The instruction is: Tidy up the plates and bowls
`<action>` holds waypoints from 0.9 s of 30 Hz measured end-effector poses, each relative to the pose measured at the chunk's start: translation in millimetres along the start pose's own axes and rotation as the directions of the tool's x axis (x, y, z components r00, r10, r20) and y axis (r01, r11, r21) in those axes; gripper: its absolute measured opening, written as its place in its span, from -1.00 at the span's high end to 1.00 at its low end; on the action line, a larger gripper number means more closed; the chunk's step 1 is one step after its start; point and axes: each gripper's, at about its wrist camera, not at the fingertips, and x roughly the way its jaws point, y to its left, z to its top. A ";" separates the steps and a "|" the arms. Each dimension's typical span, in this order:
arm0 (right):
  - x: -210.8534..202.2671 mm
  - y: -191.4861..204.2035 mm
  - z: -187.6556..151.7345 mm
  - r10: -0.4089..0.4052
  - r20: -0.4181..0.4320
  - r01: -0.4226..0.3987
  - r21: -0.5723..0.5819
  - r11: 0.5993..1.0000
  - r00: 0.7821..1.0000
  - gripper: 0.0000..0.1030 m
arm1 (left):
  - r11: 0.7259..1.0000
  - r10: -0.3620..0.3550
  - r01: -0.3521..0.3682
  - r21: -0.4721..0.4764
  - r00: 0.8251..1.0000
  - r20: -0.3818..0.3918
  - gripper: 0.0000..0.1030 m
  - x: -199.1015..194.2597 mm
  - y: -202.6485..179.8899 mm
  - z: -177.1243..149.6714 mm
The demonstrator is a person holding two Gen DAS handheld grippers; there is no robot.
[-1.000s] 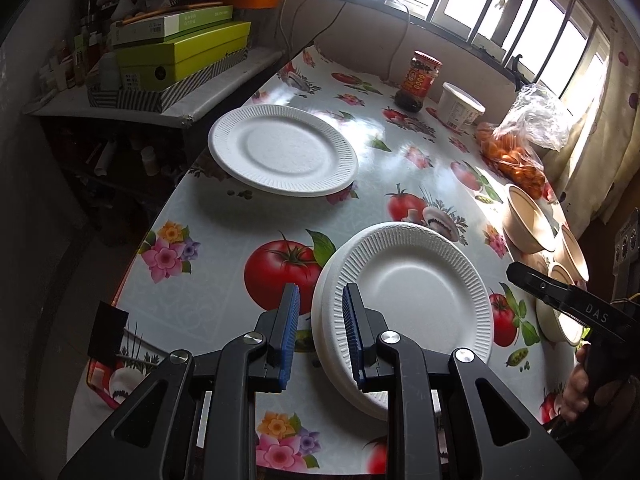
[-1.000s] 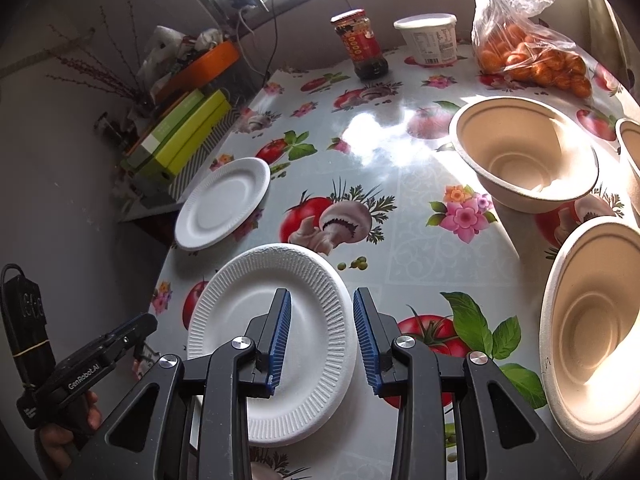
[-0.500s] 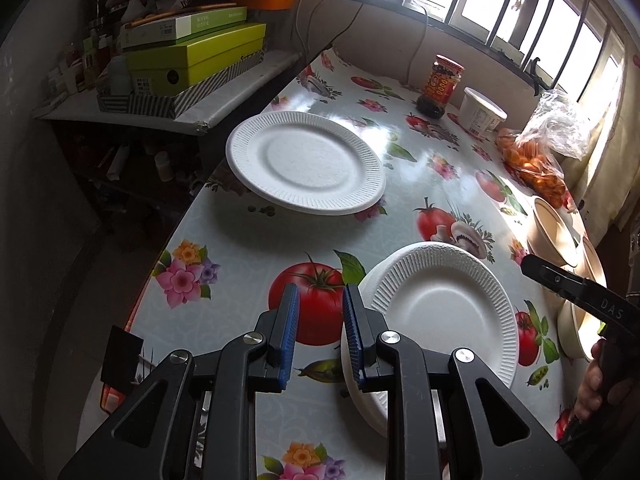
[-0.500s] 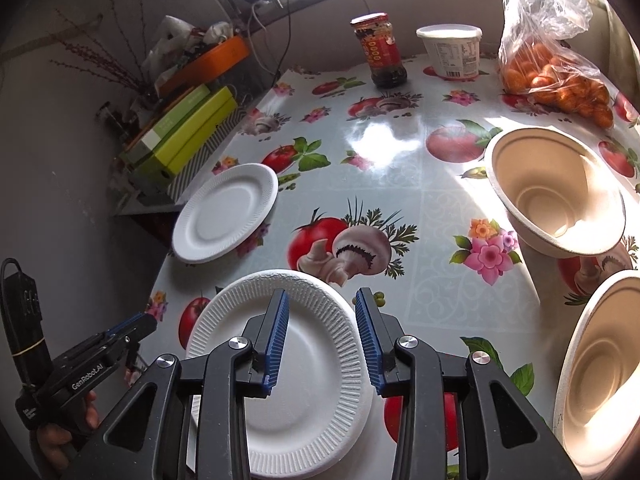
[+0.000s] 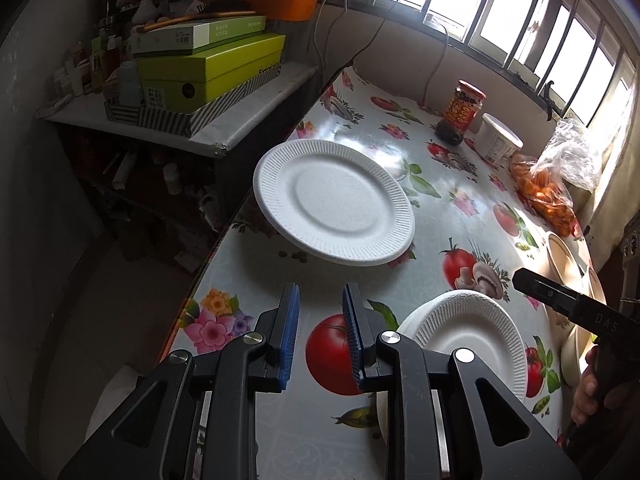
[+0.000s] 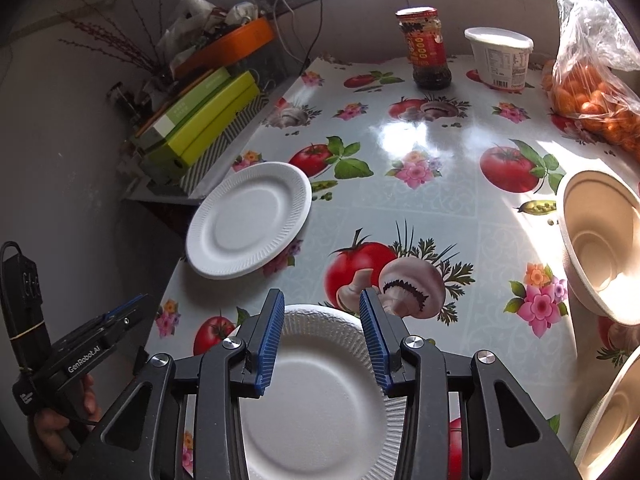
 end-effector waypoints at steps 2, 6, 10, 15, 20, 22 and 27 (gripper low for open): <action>4.8 2.9 4.1 0.011 -0.006 -0.011 0.004 1.000 1.000 0.25 | 1.000 0.002 -0.002 -0.008 1.000 0.003 0.55 2.1 5.7 6.4; 14.8 10.1 13.6 0.029 -0.019 -0.029 -0.001 1.000 0.999 0.25 | 0.999 -0.002 0.002 -0.039 1.000 -0.002 0.55 9.3 17.5 18.1; 25.5 13.3 27.0 0.037 -0.036 -0.037 -0.004 0.999 0.999 0.25 | 0.999 0.010 -0.010 -0.039 1.000 -0.002 0.55 15.8 24.3 26.5; 37.7 12.7 40.2 0.042 -0.060 -0.040 0.023 0.999 0.997 0.24 | 0.999 -0.010 0.010 -0.037 1.000 -0.017 0.55 27.5 30.5 36.6; 52.4 13.6 46.3 0.074 -0.087 -0.069 0.050 0.996 0.994 0.24 | 0.999 -0.008 0.007 -0.047 1.000 -0.026 0.55 38.5 36.6 47.1; 60.5 13.8 48.2 0.098 -0.103 -0.091 0.077 0.993 0.990 0.24 | 0.999 -0.006 0.005 -0.041 1.000 -0.023 0.55 41.8 39.0 50.3; 73.0 20.6 50.9 0.115 -0.131 -0.103 0.099 0.990 0.985 0.24 | 0.999 -0.012 0.011 -0.030 0.999 -0.046 0.55 51.2 44.8 56.7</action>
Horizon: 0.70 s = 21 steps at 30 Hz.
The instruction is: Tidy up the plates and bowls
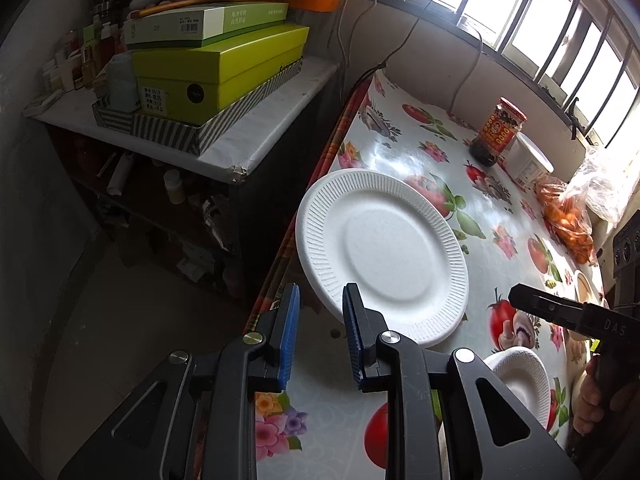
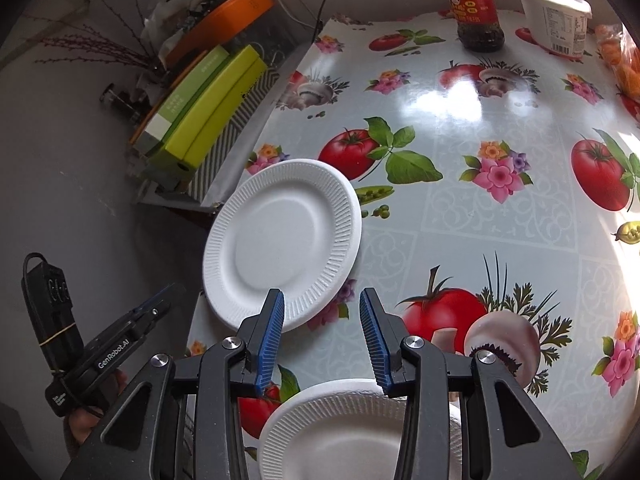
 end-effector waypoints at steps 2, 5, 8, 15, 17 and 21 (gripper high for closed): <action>1.5 3.0 -0.5 -0.007 -0.004 0.007 -0.011 1.000 1.000 0.24 | 1.000 0.001 -0.001 -0.005 1.000 0.001 0.55 0.6 2.4 0.8; 3.4 4.6 2.6 -0.031 -0.005 0.031 -0.017 0.999 1.000 0.24 | 1.000 -0.002 0.002 0.000 1.000 -0.001 0.55 2.8 4.5 3.1; 10.4 4.5 8.7 -0.057 -0.007 0.057 -0.009 0.998 0.998 0.24 | 1.000 -0.003 0.003 0.005 1.000 0.004 0.55 5.3 6.7 6.8; 29.3 0.7 14.4 -0.062 -0.030 0.063 0.031 0.998 0.998 0.24 | 0.998 -0.063 0.062 -0.012 0.998 -0.021 0.55 22.3 9.1 19.2; 34.2 0.1 15.7 -0.057 -0.035 0.059 0.039 0.998 0.998 0.24 | 0.998 -0.061 0.061 -0.007 0.998 -0.036 0.55 28.7 6.9 20.8; 41.3 -4.8 16.3 -0.050 -0.048 0.053 0.070 0.996 0.998 0.24 | 0.997 -0.068 0.067 -0.026 0.996 -0.050 0.55 38.4 6.6 21.7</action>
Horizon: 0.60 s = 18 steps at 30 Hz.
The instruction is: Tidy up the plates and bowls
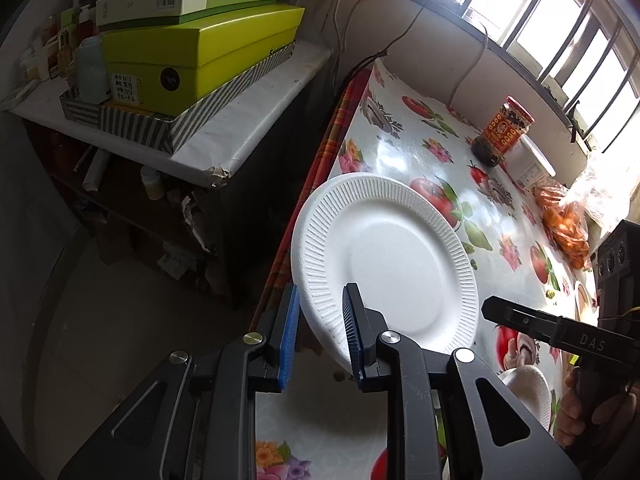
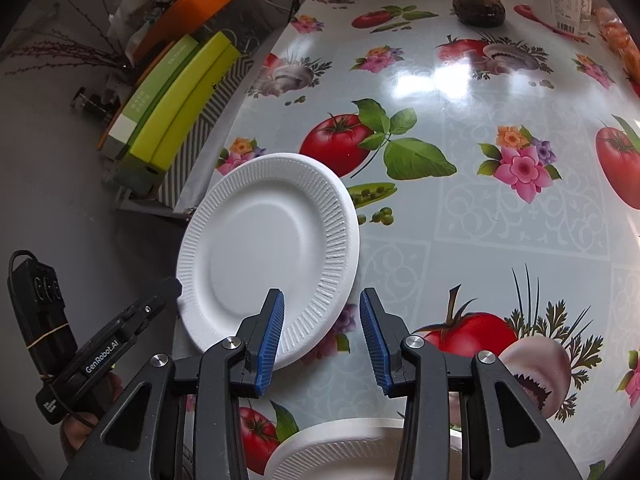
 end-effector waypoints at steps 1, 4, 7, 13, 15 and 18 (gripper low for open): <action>2.0 -1.2 0.3 0.005 -0.004 -0.005 0.005 1.000 1.000 0.24 | 1.000 -0.006 0.006 0.000 1.000 0.000 0.55 1.0 -0.7 -0.1; 6.9 -3.7 0.3 0.016 -0.011 -0.016 0.022 1.000 1.000 0.24 | 1.000 -0.002 0.002 0.003 1.000 -0.008 0.55 4.5 -3.0 0.5; 9.1 -4.6 0.4 0.024 -0.010 -0.024 0.024 0.999 1.000 0.24 | 1.000 -0.008 0.008 0.002 1.000 -0.001 0.55 3.4 -1.9 0.4; 10.0 -4.7 0.4 0.027 -0.011 -0.027 0.021 0.999 1.000 0.24 | 0.999 0.022 -0.022 -0.023 1.000 -0.002 0.55 4.9 3.5 1.2; 10.1 -4.5 0.7 0.025 -0.009 -0.025 0.016 1.000 1.000 0.24 | 1.000 0.017 -0.018 -0.014 1.000 -0.002 0.55 5.3 1.6 0.0; 10.5 -4.6 0.8 0.026 -0.005 -0.026 0.020 0.999 1.000 0.25 | 1.000 0.009 -0.009 -0.008 1.000 -0.009 0.55 8.0 -0.6 -0.2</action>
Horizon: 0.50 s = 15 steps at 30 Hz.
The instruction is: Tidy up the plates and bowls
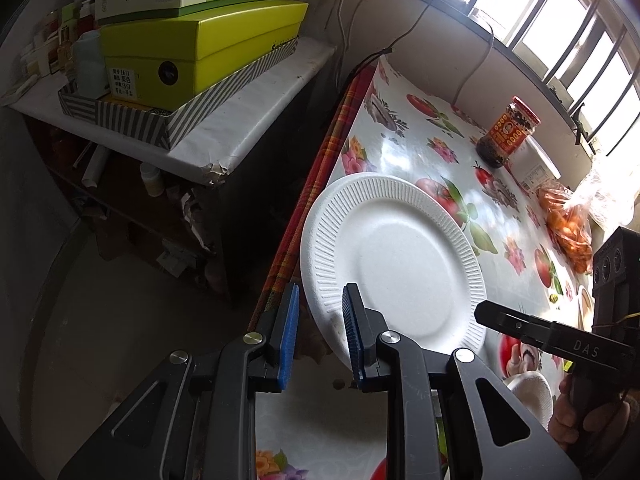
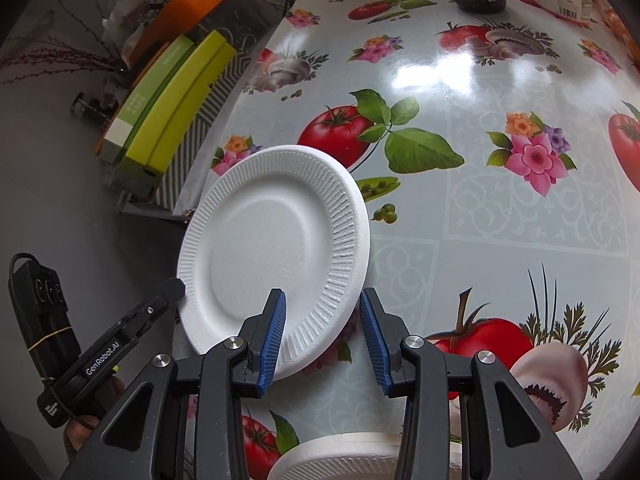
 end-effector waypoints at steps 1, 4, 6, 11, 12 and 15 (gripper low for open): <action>0.1 0.3 -0.2 -0.001 0.000 0.001 -0.003 1.000 1.000 0.25 | 1.000 -0.002 0.002 -0.004 1.000 -0.003 0.55 1.4 0.2 -0.1; 0.2 0.2 -0.9 -0.004 -0.002 0.004 -0.008 1.000 1.000 0.30 | 1.000 0.000 0.000 -0.017 1.000 -0.013 0.55 5.7 0.4 -1.6; 0.1 -0.2 -0.5 -0.002 -0.002 0.002 -0.007 1.000 1.000 0.31 | 1.000 0.009 -0.009 -0.010 1.000 -0.012 0.55 6.4 -1.2 -2.8; -0.3 -0.3 -1.1 -0.006 -0.001 0.006 -0.007 1.000 1.000 0.34 | 0.999 0.033 -0.033 -0.001 0.999 -0.002 0.55 5.4 -4.1 -4.0; -0.3 -0.2 -1.2 -0.006 -0.002 0.006 -0.009 1.000 1.000 0.35 | 0.999 0.042 -0.042 0.003 0.999 0.002 0.55 5.3 -4.9 -4.7; -0.5 -0.1 -1.3 -0.011 -0.002 0.011 -0.014 1.000 1.000 0.39 | 0.998 0.058 -0.058 0.019 0.998 0.012 0.55 5.5 -6.5 -6.4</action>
